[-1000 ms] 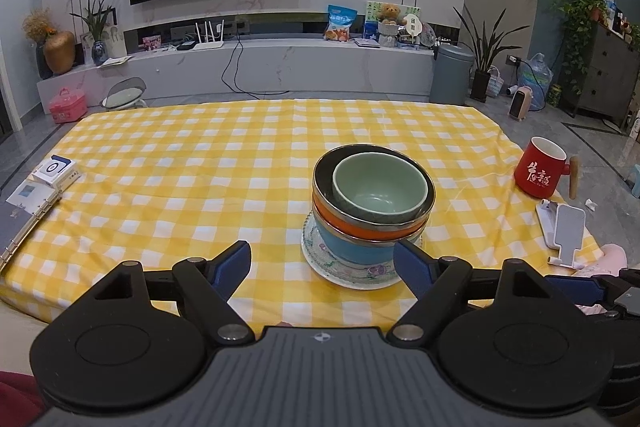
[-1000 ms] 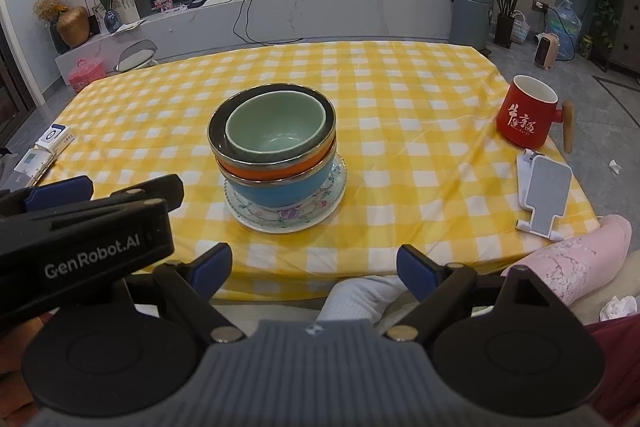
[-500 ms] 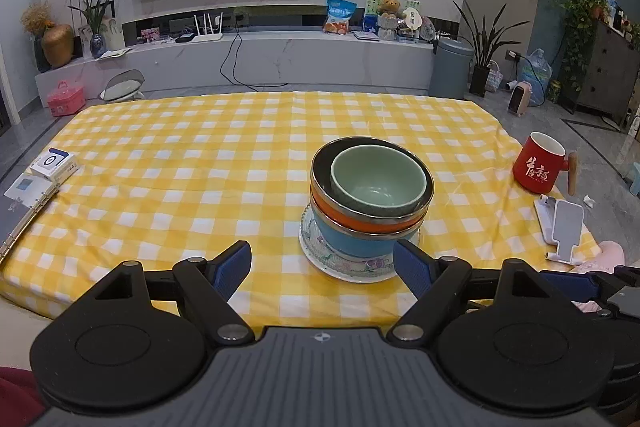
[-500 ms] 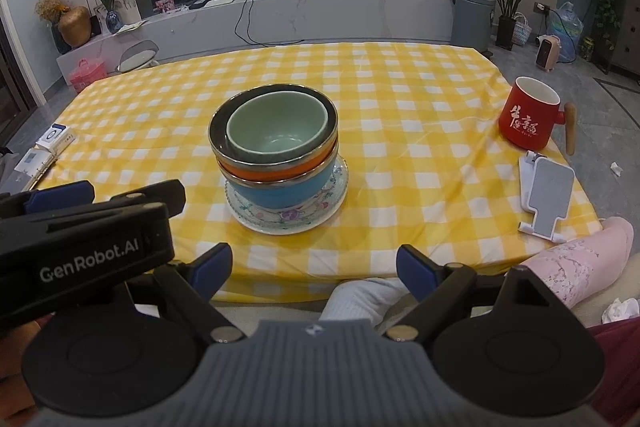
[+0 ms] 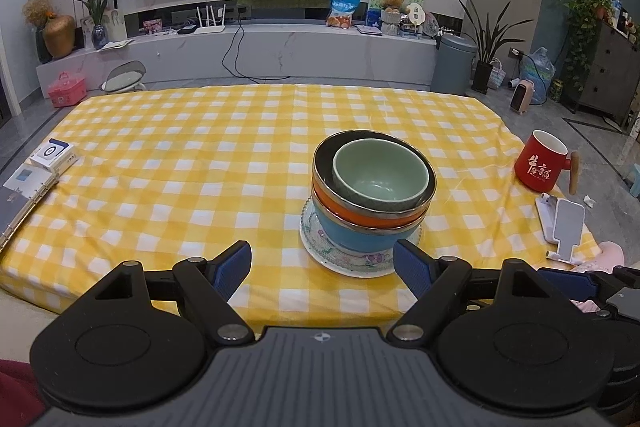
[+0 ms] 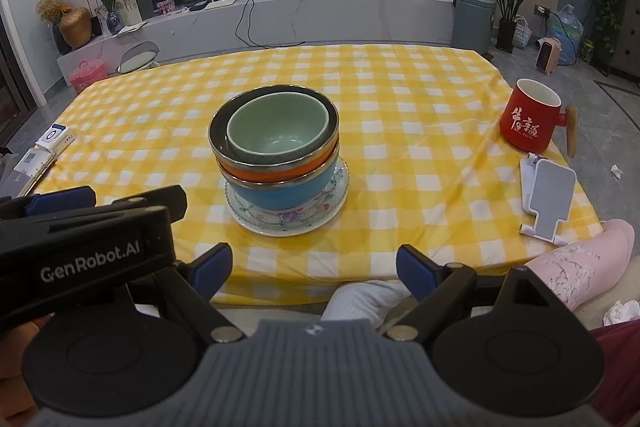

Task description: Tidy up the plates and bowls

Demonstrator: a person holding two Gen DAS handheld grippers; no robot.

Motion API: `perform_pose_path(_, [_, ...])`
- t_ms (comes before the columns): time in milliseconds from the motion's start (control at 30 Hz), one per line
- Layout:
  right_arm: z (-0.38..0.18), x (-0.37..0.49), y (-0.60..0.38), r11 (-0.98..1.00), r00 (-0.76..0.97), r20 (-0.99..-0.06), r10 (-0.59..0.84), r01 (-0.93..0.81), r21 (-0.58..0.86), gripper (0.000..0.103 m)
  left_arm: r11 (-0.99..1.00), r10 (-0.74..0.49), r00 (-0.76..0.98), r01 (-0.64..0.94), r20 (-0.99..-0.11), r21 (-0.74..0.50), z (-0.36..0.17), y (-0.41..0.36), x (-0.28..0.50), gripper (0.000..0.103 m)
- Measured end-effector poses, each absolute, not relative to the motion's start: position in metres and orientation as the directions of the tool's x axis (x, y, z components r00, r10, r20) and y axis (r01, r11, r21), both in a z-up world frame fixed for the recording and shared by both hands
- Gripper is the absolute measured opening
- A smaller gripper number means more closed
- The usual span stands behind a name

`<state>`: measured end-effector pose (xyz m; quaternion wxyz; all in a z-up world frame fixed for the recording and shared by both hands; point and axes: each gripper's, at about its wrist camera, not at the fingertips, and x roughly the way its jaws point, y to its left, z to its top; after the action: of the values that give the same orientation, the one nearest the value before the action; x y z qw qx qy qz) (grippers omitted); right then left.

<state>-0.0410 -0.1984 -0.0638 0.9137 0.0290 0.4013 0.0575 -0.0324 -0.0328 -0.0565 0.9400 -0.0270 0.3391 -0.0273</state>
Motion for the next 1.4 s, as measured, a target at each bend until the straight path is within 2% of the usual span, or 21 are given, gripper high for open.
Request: perform_pose_path(1400, [-0.0716, -0.0402, -0.1962, 0.990, 0.644, -0.752, 0.142, -0.076, 0.122, 0.088, 0.998, -0.068, 0.749, 0.039, -0.659, -0.058, -0.0620, -0.0325, -0.0307, 0.094])
